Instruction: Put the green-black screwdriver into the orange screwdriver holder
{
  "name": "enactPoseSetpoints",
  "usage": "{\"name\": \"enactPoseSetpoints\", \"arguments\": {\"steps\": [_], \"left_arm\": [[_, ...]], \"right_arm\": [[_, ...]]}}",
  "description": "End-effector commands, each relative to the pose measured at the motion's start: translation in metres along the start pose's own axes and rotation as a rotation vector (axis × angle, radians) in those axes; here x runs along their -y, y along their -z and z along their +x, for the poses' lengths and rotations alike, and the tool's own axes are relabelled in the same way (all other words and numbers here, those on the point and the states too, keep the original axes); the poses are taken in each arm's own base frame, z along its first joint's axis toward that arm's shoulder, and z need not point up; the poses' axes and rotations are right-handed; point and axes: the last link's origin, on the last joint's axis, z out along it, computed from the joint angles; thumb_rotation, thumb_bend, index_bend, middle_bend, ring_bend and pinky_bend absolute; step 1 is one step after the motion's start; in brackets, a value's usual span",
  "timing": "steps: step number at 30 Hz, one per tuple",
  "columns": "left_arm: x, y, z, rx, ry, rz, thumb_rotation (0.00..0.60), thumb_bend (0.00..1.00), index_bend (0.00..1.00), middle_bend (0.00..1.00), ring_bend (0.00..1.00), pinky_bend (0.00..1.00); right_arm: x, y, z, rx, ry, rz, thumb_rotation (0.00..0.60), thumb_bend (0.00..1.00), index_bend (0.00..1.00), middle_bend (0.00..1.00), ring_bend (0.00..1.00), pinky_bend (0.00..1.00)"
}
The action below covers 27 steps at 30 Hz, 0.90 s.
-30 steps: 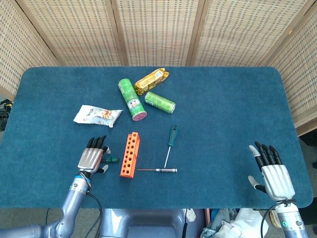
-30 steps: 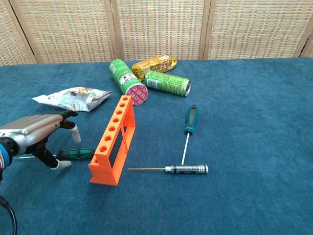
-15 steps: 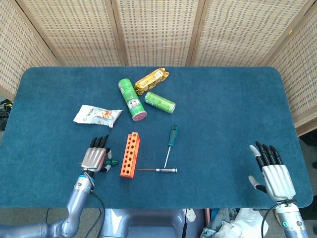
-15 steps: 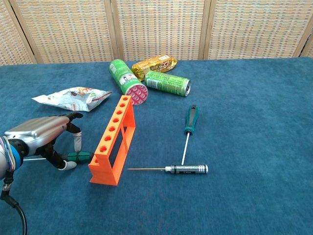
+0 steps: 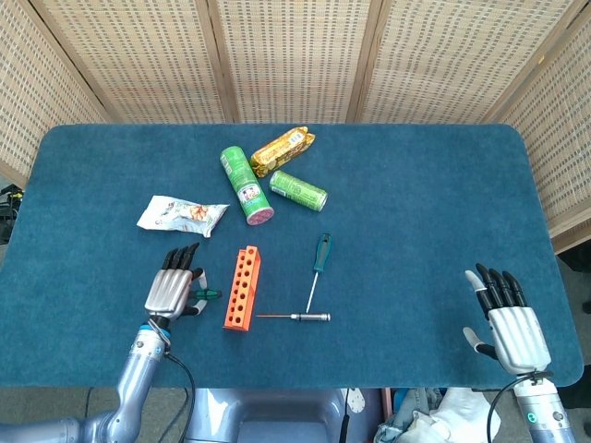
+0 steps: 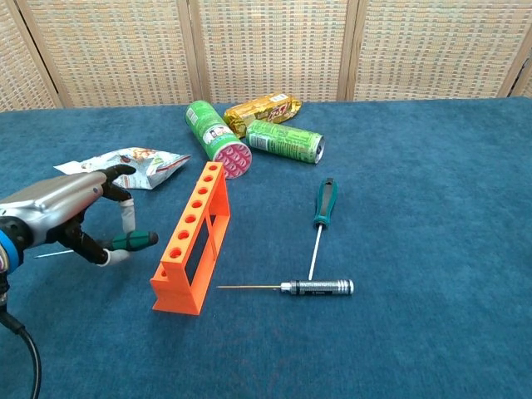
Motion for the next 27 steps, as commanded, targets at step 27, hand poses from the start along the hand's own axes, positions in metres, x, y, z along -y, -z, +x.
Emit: {"name": "enactPoseSetpoints", "arguments": {"steps": [27], "left_arm": [[-0.017,0.017,0.089,-0.08,0.817,-0.189,0.6,0.35,0.59,0.03,0.0,0.0]], "right_arm": [[0.001,0.0,-0.002,0.007,0.006,0.0,0.6,0.24,0.0,0.0,0.0,0.0]]}}
